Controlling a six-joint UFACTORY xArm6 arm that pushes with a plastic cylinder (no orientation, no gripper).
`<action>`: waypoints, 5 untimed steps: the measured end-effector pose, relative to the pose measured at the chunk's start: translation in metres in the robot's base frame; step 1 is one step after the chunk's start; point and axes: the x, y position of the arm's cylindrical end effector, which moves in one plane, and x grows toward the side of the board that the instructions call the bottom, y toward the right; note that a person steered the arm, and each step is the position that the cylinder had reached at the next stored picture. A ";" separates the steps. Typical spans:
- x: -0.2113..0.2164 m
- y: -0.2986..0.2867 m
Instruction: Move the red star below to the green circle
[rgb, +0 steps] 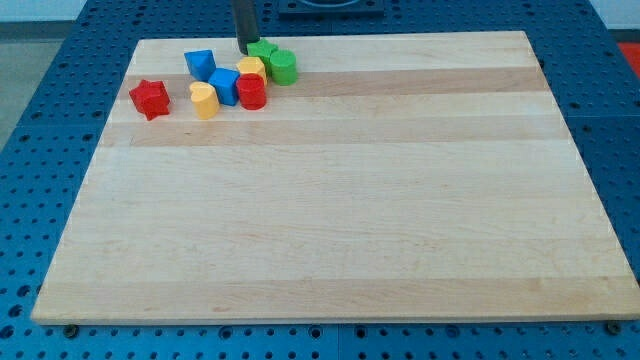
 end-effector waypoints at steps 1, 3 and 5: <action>0.010 -0.002; 0.014 -0.008; -0.023 -0.055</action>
